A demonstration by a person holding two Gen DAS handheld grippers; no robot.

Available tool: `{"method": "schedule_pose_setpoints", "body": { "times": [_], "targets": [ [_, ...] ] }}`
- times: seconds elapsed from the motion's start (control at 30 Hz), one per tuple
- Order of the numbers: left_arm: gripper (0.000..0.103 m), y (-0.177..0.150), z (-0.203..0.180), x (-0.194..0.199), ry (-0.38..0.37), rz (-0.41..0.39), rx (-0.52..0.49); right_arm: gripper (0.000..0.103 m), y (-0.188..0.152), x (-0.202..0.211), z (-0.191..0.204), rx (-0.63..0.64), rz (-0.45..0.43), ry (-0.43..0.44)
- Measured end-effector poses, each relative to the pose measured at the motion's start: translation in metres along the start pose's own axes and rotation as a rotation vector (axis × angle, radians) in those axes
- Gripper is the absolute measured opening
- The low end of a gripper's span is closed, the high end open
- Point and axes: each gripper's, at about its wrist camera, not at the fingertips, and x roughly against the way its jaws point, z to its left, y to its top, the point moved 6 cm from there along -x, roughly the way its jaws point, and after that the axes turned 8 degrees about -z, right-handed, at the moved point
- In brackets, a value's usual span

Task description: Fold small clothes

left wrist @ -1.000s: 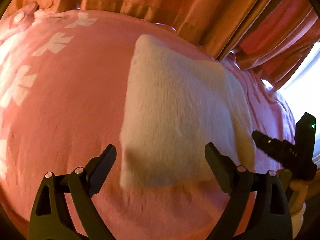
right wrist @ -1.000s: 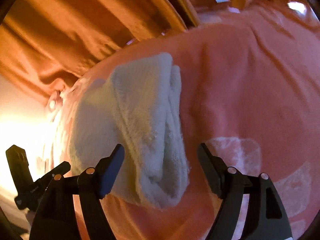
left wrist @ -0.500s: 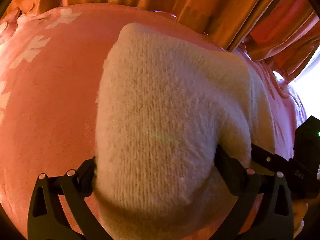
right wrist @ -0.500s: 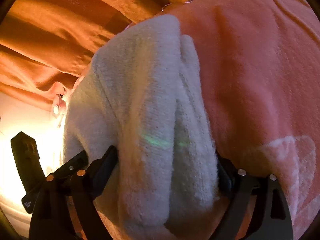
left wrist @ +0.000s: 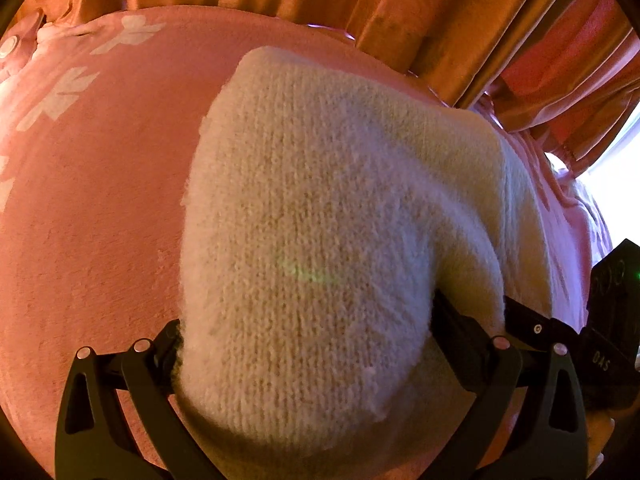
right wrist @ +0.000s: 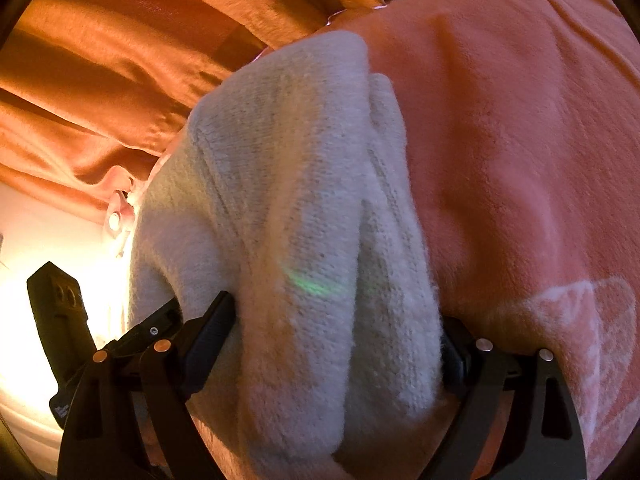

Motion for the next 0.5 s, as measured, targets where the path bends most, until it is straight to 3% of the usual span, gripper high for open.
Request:
{"method": "schedule_pose_setpoints", "body": {
  "times": [0.13, 0.23, 0.3, 0.37, 0.5],
  "targets": [
    [0.098, -0.001, 0.003, 0.005, -0.053, -0.012, 0.022, 0.063, -0.001, 0.004, 0.003, -0.003, -0.006, 0.031],
    [0.091, 0.0, 0.001, 0.013, -0.084, -0.022, 0.031, 0.045, -0.001, 0.009, 0.005, -0.026, -0.005, 0.08],
    [0.08, 0.002, -0.004, 0.021, -0.113, -0.026, 0.037, 0.039, -0.001, 0.016, 0.006, -0.044, -0.019, 0.106],
    [0.06, 0.009, -0.012, 0.036, -0.161, -0.042, 0.022, 0.037, -0.002, 0.029, 0.01, -0.061, -0.046, 0.144],
    [0.051, 0.023, -0.045, 0.077, -0.337, -0.053, -0.013, 0.035, -0.005, 0.08, 0.026, -0.049, -0.148, 0.183]
  ]
}}
